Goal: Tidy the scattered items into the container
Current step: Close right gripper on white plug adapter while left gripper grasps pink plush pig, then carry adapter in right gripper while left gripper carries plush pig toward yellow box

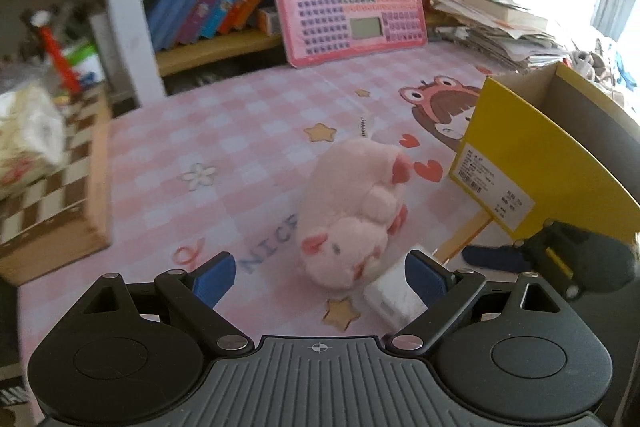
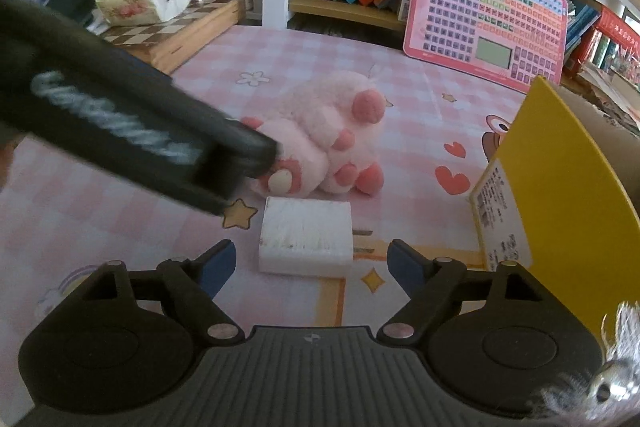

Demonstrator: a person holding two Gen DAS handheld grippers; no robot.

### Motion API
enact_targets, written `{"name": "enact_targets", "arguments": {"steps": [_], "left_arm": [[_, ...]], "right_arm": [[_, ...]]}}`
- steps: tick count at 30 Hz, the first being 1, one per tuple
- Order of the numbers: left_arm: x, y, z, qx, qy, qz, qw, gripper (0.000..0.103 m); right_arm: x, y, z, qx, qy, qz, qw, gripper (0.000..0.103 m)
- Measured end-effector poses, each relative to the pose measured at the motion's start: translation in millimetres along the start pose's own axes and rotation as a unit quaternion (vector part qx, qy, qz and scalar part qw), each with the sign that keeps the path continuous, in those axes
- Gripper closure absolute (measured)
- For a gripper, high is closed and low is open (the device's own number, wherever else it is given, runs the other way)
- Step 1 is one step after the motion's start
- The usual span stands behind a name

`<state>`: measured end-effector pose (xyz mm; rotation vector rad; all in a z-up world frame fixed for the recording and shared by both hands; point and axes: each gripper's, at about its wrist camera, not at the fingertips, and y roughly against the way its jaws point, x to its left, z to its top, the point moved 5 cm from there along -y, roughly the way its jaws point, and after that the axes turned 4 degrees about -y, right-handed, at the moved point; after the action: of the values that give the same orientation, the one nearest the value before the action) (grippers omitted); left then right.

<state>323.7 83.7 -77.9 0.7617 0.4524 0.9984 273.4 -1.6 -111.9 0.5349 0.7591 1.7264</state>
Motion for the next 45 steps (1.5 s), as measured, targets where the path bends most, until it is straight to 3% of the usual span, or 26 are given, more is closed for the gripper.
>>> {"name": "enact_targets", "arguments": {"steps": [5,10,13,14,16,19,28,45], "left_arm": [[-7,-30,13,0.006,-0.004,-0.02,0.9998,0.009],[-11,-57,15,0.021,-0.027,-0.008,0.9994,0.01],[-6,-67,15,0.028,-0.006,-0.019,0.9994,0.012],[-5,-69,15,0.03,0.003,-0.025,0.9992,0.019],[-3,-71,14,0.034,0.017,-0.042,0.9984,0.03],[-4,-68,13,0.034,0.019,-0.046,0.9982,0.036],[14,-35,14,0.004,0.053,-0.028,0.9982,0.041],[17,63,-17,-0.058,0.092,-0.028,0.9937,0.041]], "right_arm": [[-1,-10,2,0.001,0.005,0.001,1.0,0.02],[-8,-18,4,0.007,-0.017,0.002,1.0,0.022],[-9,-20,5,0.003,-0.023,0.001,1.0,0.023],[-10,-20,5,0.002,-0.026,0.003,1.0,0.023],[-11,-20,5,0.0,-0.032,0.009,0.999,0.034],[-10,-20,6,-0.002,-0.032,0.012,0.999,0.039],[-8,-15,7,0.01,-0.024,0.013,1.0,0.04],[3,46,1,-0.013,0.01,0.049,0.999,0.041]]}}
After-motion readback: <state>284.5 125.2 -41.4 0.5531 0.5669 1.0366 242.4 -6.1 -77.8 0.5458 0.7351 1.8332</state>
